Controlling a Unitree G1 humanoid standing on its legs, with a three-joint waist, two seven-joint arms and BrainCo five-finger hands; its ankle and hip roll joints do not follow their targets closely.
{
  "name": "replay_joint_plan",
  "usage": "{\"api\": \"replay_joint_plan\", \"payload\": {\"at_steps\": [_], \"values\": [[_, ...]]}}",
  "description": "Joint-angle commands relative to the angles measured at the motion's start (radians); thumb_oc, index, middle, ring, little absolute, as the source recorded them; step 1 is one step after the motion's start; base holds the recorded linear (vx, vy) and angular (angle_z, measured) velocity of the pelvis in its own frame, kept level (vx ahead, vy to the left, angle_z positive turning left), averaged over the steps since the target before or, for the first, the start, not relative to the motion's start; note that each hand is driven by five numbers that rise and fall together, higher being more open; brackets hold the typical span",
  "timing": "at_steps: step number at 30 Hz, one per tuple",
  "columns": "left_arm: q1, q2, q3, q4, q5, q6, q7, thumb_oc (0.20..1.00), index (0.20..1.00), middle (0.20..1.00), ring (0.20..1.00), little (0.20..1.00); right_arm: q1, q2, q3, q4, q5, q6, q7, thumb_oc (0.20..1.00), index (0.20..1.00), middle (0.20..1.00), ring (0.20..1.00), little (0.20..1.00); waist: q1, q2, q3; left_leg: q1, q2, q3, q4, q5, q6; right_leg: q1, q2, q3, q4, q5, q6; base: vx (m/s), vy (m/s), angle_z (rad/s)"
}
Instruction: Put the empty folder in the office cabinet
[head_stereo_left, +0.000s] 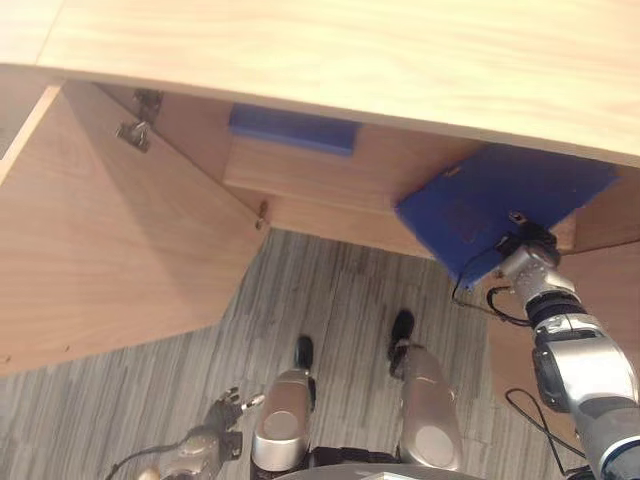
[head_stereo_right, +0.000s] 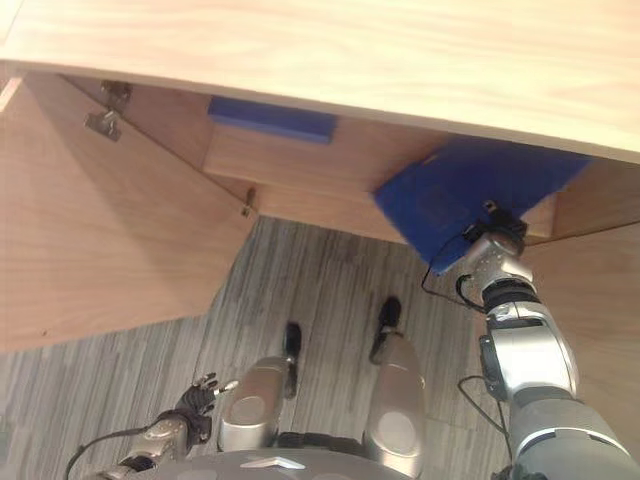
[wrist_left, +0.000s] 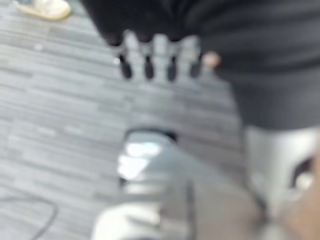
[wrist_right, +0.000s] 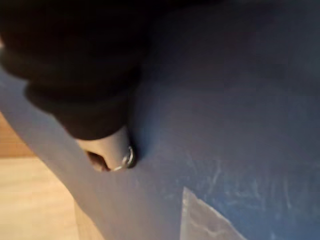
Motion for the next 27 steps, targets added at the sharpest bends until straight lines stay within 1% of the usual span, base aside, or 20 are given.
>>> {"api": "replay_joint_plan", "payload": {"at_steps": [1,2,3,6,7,8,12,13,14,15,16,18,20,21,22,23,24,26,27], "values": [[0.062,0.025,-0.083,-0.010,-0.016,-0.003,0.007,1.000,1.000,1.000,1.000,1.000,-0.098,-0.039,-0.001,0.022,0.079,-0.140,-0.098,0.200,0.200,0.200,0.200,0.200,0.025,0.005,-0.043,0.038,0.046,-0.020,0.053,-0.135,0.049,-0.098,-0.074,0.032,-0.112,0.078,0.124,-0.06,-0.010,-0.07],[0.055,0.025,-0.083,-0.015,-0.014,-0.005,0.003,1.000,1.000,1.000,1.000,1.000,-0.124,-0.046,0.003,0.029,0.099,-0.159,-0.107,0.200,0.200,0.200,0.200,0.200,0.028,0.012,-0.035,0.025,0.047,-0.021,0.064,-0.141,0.048,-0.112,-0.066,0.033,-0.090,0.064,0.118,-0.07,-0.024,-0.07],[0.047,0.026,-0.086,-0.030,-0.017,0.002,0.005,1.000,1.000,1.000,1.000,1.000,-0.151,-0.052,0.007,0.032,0.121,-0.178,-0.116,0.200,0.200,0.200,0.200,0.200,0.031,0.012,-0.029,0.002,0.042,-0.022,0.072,-0.138,0.049,-0.125,-0.064,0.032,-0.082,0.060,0.110,-0.06,-0.025,-0.03],[0.042,0.026,-0.094,-0.044,-0.020,0.001,0.009,1.000,1.000,1.000,1.000,1.000,-0.194,-0.064,0.018,0.028,0.140,-0.182,-0.139,0.200,0.200,0.200,0.200,0.200,0.036,0.016,-0.026,-0.040,0.038,-0.023,0.092,-0.136,0.049,-0.152,-0.058,0.033,-0.060,0.048,0.101,-0.01,-0.015,0.03],[0.046,0.025,-0.102,-0.060,-0.035,0.000,0.016,1.000,1.000,1.000,1.000,1.000,-0.230,-0.078,0.032,0.034,0.162,-0.202,-0.151,0.200,0.200,0.200,0.200,0.200,0.043,0.023,-0.026,-0.082,0.039,-0.027,0.121,-0.143,0.053,-0.173,-0.049,0.034,-0.037,0.029,0.094,0.00,-0.047,0.09],[0.047,0.026,-0.101,-0.066,-0.050,-0.001,0.018,1.000,1.000,1.000,1.000,1.000,-0.254,-0.084,0.038,0.038,0.168,-0.207,-0.159,0.200,0.200,0.200,0.200,0.200,0.046,0.020,-0.026,-0.114,0.036,-0.029,0.140,-0.139,0.053,-0.188,-0.048,0.033,-0.031,0.028,0.089,0.02,-0.056,0.05],[0.047,0.031,-0.095,-0.071,-0.063,-0.002,0.021,1.000,1.000,1.000,1.000,1.000,-0.279,-0.094,0.049,0.051,0.216,-0.211,-0.164,0.200,0.200,0.200,0.200,0.200,0.051,0.021,-0.026,-0.140,0.042,-0.028,0.161,-0.145,0.054,-0.208,-0.041,0.029,-0.007,0.015,0.084,0.00,-0.057,0.05],[0.043,0.042,-0.088,-0.081,-0.078,0.002,0.027,1.000,1.000,1.000,1.000,1.000,-0.295,-0.109,0.050,0.058,0.277,-0.228,-0.162,0.200,0.200,0.200,0.200,0.200,0.054,0.017,-0.026,-0.165,0.049,-0.028,0.170,-0.140,0.055,-0.215,-0.033,0.025,0.008,-0.001,0.075,0.02,-0.142,0.01],[0.049,0.048,-0.084,-0.089,-0.086,-0.002,0.029,1.000,1.000,1.000,1.000,1.000,-0.306,-0.118,0.050,0.057,0.301,-0.251,-0.170,0.200,0.200,0.200,0.200,0.200,0.056,0.018,-0.026,-0.188,0.054,-0.027,0.186,-0.138,0.058,-0.231,-0.029,0.026,0.034,-0.013,0.069,0.04,-0.175,0.06],[0.051,0.051,-0.079,-0.099,-0.090,0.002,0.031,1.000,1.000,1.000,1.000,1.000,-0.316,-0.121,0.052,0.054,0.310,-0.259,-0.174,0.200,0.200,0.200,0.200,0.200,0.056,0.018,-0.026,-0.201,0.056,-0.026,0.197,-0.138,0.060,-0.232,-0.027,0.025,0.043,-0.025,0.063,0.06,-0.133,0.11],[0.051,0.055,-0.080,-0.109,-0.102,0.006,0.034,1.000,1.000,1.000,1.000,1.000,-0.331,-0.123,0.052,0.055,0.331,-0.290,-0.187,0.200,0.200,0.200,0.200,0.200,0.056,0.020,-0.026,-0.217,0.058,-0.025,0.209,-0.136,0.061,-0.238,-0.024,0.026,0.055,-0.035,0.058,0.05,-0.095,0.13],[0.054,0.053,-0.077,-0.121,-0.115,0.008,0.043,1.000,1.000,1.000,1.000,1.000,-0.355,-0.125,0.052,0.048,0.317,-0.380,-0.227,0.200,0.200,0.200,0.200,0.200,0.057,0.028,-0.026,-0.255,0.060,-0.027,0.238,-0.126,0.063,-0.258,-0.021,0.028,0.087,-0.055,0.050,0.05,-0.096,0.08],[0.059,0.050,-0.082,-0.133,-0.131,0.011,0.054,1.000,1.000,1.000,1.000,1.000,-0.385,-0.124,0.048,0.036,0.288,-0.396,-0.249,0.200,0.200,0.200,0.200,0.200,0.059,0.038,-0.026,-0.298,0.060,-0.030,0.272,-0.113,0.064,-0.277,-0.015,0.030,0.117,-0.076,0.039,0.05,-0.079,0.00],[0.059,0.050,-0.082,-0.133,-0.131,0.011,0.054,1.000,1.000,1.000,1.000,1.000,-0.385,-0.124,0.048,0.036,0.288,-0.396,-0.249,0.200,0.200,0.200,0.200,0.200,0.059,0.038,-0.026,-0.298,0.060,-0.030,0.272,-0.113,0.064,-0.277,-0.015,0.030,0.117,-0.076,0.039,0.05,-0.062,-0.04],[0.058,0.046,-0.085,-0.138,-0.141,0.011,0.060,1.000,1.000,1.000,1.000,1.000,-0.410,-0.121,0.056,0.037,0.233,-0.401,-0.277,0.200,0.200,0.200,0.200,0.200,0.060,0.045,-0.026,-0.326,0.057,-0.033,0.294,-0.106,0.063,-0.291,-0.010,0.033,0.135,-0.088,0.030,0.05,-0.077,-0.02],[0.059,0.046,-0.084,-0.154,-0.145,0.016,0.064,1.000,1.000,1.000,1.000,1.000,-0.437,-0.126,0.078,0.038,0.246,-0.416,-0.294,0.200,0.200,0.200,0.200,0.200,0.062,0.053,-0.026,-0.352,0.058,-0.036,0.302,-0.088,0.060,-0.305,-0.005,0.033,0.147,-0.099,0.018,0.15,-0.088,-0.01],[0.065,0.045,-0.082,-0.158,-0.151,0.017,0.063,1.000,1.000,1.000,1.000,1.000,-0.446,-0.132,0.085,0.039,0.303,-0.445,-0.304,0.200,0.200,0.200,0.200,0.200,0.066,0.064,-0.026,-0.345,0.061,-0.042,0.307,-0.097,0.058,-0.300,-0.001,0.039,0.172,-0.133,0.021,0.14,-0.080,0.03],[0.082,0.045,-0.079,-0.164,-0.167,0.005,0.056,1.000,1.000,1.000,1.000,1.000,-0.462,-0.150,0.089,0.048,0.366,-0.493,-0.308,0.200,0.200,0.200,0.200,0.200,0.070,0.076,-0.026,-0.373,0.064,-0.044,0.327,-0.075,0.054,-0.315,0.002,0.037,0.210,-0.163,0.006,0.12,-0.078,0.03],[0.082,0.045,-0.079,-0.164,-0.167,0.005,0.056,1.000,1.000,1.000,1.000,1.000,-0.462,-0.150,0.089,0.048,0.366,-0.493,-0.308,0.200,0.200,0.200,0.200,0.200,0.070,0.076,-0.026,-0.373,0.064,-0.044,0.327,-0.075,0.054,-0.315,0.002,0.037,0.210,-0.163,0.006,0.07,-0.086,-0.01]]}}
